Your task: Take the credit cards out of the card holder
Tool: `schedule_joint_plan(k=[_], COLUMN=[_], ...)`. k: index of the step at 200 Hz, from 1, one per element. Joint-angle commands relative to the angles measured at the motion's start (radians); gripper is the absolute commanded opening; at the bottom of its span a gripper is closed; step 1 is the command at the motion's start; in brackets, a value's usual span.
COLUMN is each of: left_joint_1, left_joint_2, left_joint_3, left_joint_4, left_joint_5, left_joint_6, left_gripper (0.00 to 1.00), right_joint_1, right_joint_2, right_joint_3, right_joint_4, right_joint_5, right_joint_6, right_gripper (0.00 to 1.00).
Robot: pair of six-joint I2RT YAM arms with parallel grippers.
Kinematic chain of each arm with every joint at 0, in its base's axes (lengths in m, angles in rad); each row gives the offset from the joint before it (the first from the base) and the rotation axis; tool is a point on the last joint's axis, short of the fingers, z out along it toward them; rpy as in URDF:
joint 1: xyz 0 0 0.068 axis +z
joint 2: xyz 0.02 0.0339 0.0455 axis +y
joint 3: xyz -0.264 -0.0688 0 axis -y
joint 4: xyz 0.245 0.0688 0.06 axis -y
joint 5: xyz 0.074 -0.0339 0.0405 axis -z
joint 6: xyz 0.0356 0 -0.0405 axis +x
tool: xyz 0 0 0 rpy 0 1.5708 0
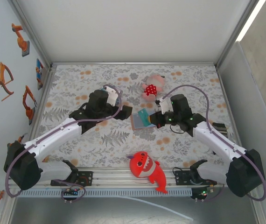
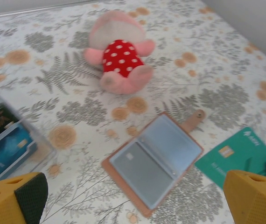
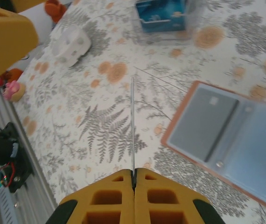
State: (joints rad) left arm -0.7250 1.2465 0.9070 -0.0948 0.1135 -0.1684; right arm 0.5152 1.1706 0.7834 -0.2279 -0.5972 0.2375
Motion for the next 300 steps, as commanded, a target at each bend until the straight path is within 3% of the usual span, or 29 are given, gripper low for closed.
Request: schedule_joint_plan(k=[1,29,43,71,108,142,160,179,211,224,239,247,264,283,300], left_joint_1=[0.013,0.037,0.05,0.052,0.052,0.05,0.049,0.046,0.034,0.028,0.026,0.026,0.026,0.028,0.03], left_joint_2=[-0.027,-0.046,-0.046,-0.031,0.028,0.081,0.103,0.124,0.149,0.15,0.144,0.141,0.127,0.108,0.076], left_joint_3=[-0.014,-0.03,-0.024,0.003,0.053,0.083,0.096,0.109,0.127,0.129,0.127,0.126,0.117,0.1,0.072], left_joint_4=[0.016,0.008,-0.007,-0.065,-0.122,-0.127,-0.135,-0.149,-0.177,-0.187,-0.192,-0.191,-0.177,-0.136,-0.086], left_joint_5=[0.191,0.327,0.405,0.51,0.651,0.705,0.732,0.746,0.767,0.771,0.773,0.772,0.772,0.757,0.706], left_joint_6=[0.115,0.187,0.211,0.27,0.309,0.307,0.308,0.315,0.332,0.343,0.351,0.353,0.345,0.316,0.273], left_gripper=[0.97,0.99,0.91,0.88,0.75,0.59,0.58,0.44,0.32,0.2,0.0,0.0,0.0,0.0,0.0], right_joint_1=[0.023,0.026,0.028,0.032,0.043,0.049,0.051,0.052,0.054,0.054,0.053,0.054,0.054,0.052,0.052], right_joint_2=[0.015,0.039,0.049,0.057,0.059,0.063,0.064,0.069,0.08,0.084,0.083,0.081,0.07,0.039,0.011], right_joint_3=[0.06,0.113,0.14,0.182,0.211,0.223,0.227,0.231,0.24,0.24,0.24,0.237,0.226,0.198,0.175], right_joint_4=[-0.027,-0.098,-0.146,-0.227,-0.3,-0.327,-0.326,-0.327,-0.324,-0.321,-0.32,-0.317,-0.3,-0.257,-0.232], right_joint_5=[-0.091,-0.148,-0.169,-0.204,-0.226,-0.233,-0.24,-0.244,-0.249,-0.249,-0.241,-0.227,-0.192,-0.122,-0.071], right_joint_6=[-0.098,-0.181,-0.227,-0.296,-0.354,-0.376,-0.379,-0.382,-0.385,-0.385,-0.384,-0.381,-0.363,-0.323,-0.3], right_gripper=[0.0,0.0,0.0,0.0,0.0,0.0,0.0,0.0,0.0,0.0,0.0,0.0,0.08,0.38,0.49])
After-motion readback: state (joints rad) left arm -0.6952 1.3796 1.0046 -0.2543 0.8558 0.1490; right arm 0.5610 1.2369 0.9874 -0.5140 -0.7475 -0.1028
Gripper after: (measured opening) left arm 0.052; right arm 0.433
